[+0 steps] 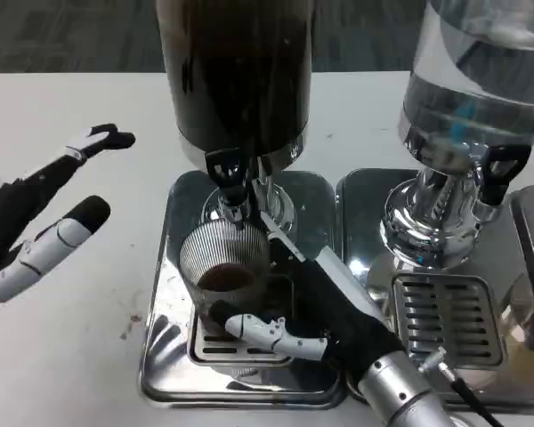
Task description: Grasp the cup under the faucet to collect the drink, then remove the cup.
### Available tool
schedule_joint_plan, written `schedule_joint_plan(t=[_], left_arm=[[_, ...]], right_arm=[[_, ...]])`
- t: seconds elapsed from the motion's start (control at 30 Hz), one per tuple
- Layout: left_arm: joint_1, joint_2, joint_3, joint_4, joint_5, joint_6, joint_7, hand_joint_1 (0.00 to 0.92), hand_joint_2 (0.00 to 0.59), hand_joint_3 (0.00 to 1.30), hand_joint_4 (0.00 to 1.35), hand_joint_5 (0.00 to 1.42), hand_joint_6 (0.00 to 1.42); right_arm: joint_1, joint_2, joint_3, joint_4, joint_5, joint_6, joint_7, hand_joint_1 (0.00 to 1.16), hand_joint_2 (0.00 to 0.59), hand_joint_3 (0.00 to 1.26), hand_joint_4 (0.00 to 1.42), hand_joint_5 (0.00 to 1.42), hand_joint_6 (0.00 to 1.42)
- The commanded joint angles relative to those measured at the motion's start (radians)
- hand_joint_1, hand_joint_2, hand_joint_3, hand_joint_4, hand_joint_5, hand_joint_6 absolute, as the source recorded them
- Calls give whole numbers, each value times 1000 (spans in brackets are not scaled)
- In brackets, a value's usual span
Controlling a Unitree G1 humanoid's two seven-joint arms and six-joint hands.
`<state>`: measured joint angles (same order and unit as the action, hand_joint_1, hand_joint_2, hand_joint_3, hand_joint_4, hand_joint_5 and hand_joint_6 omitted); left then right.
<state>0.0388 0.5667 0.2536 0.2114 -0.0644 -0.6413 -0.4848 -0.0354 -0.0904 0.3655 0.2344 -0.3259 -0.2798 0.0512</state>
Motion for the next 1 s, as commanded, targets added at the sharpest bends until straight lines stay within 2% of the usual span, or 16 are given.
schedule_joint_plan(t=[0.03, 0.47, 0.67, 1.0], left_arm=[[-7, 6, -11, 12, 13, 0, 9, 0, 174, 205, 34, 62, 58], [-13, 7, -15, 23, 7, 2, 4, 0, 175, 216, 45, 62, 58], [-12, 8, -13, 22, 7, 1, 5, 0, 179, 218, 49, 69, 59], [0, 16, -5, 17, 8, 3, 7, 0, 185, 231, 60, 73, 60]], right_arm=[[-11, -3, -6, 1, -9, -7, -4, 697, 179, 0, 0, 0, 30], [-1, 4, -11, -17, -29, 4, -22, 772, 181, 0, 0, 0, 85], [0, 20, -3, -13, -50, 19, -46, 775, 181, 0, 8, 88, 150], [-13, 29, 1, -3, -56, 35, -58, 757, 186, 93, 140, 232, 270]])
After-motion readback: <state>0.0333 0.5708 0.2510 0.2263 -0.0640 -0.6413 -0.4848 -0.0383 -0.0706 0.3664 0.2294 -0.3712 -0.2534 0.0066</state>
